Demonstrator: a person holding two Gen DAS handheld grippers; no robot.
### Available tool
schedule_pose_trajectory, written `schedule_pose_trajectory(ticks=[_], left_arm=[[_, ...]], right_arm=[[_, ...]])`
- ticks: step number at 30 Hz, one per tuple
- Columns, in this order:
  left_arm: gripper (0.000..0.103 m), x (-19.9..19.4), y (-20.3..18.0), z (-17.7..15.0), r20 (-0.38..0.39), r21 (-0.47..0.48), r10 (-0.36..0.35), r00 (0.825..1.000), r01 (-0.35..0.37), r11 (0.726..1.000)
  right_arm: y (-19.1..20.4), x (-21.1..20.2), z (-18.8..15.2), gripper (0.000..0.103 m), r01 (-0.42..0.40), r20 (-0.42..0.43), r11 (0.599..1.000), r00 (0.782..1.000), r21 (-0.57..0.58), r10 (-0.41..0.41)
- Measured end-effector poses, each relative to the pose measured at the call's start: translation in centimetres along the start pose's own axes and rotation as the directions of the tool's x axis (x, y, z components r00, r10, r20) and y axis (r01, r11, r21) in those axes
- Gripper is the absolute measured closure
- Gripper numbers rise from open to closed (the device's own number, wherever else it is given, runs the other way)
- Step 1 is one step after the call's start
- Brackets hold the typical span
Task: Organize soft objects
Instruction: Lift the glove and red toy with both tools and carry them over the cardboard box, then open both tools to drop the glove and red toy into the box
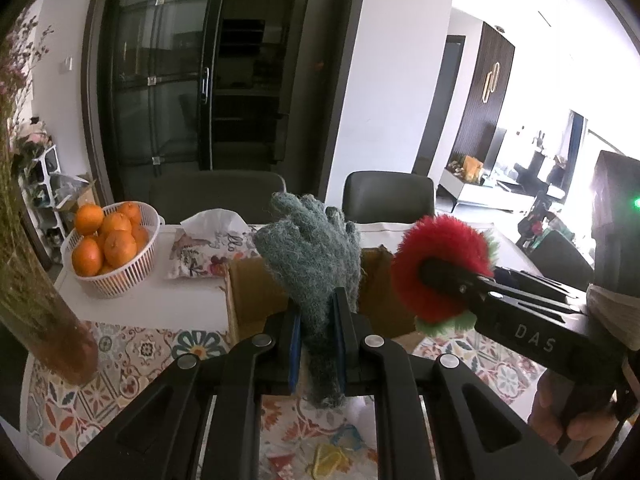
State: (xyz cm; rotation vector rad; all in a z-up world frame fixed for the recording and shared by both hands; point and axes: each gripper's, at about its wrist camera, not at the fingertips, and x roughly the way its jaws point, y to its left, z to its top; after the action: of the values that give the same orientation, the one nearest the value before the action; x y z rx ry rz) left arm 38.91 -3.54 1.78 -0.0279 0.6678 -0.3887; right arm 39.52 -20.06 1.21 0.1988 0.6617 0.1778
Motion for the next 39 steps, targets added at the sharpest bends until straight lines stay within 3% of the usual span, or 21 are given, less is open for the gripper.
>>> schedule_pose_trajectory(ticks=[16,24,32,34,39], left_arm=[[0.088,8.0,2.5,1.1,-0.145,-0.08,-0.024,0.989,0.012,0.997],[0.088,12.3,3.3,-0.7,-0.271,-0.12,-0.051,0.961,0.019,0.993],[0.087,14.4,2.9,-1.9,-0.36,-0.061,-0.009,0.933,-0.013,0.998],[0.083,14.7,2.9,-2.0,-0.371,-0.054,0.007,0.929,-0.029,0.998],[0.06,14.7,3.2,-1.9,-0.375,-0.052,0.014,0.927,-0.036,0.998]], right_arm=[[-1.1,7.6,2.9,0.062,-0.025,-0.101,1.0,0.995,-0.019,0.023],[-2.5,12.5,1.3,0.062,-0.02,-0.234,1.0,0.972,0.019,0.024],[-3.6,16.4,-0.5,0.059,0.006,-0.352,1.0,0.936,0.02,0.001],[-3.8,17.0,-0.8,0.058,0.007,-0.375,1.0,0.927,0.022,0.002],[-3.9,17.0,-1.3,0.046,0.013,-0.401,1.0,0.916,0.011,-0.007]])
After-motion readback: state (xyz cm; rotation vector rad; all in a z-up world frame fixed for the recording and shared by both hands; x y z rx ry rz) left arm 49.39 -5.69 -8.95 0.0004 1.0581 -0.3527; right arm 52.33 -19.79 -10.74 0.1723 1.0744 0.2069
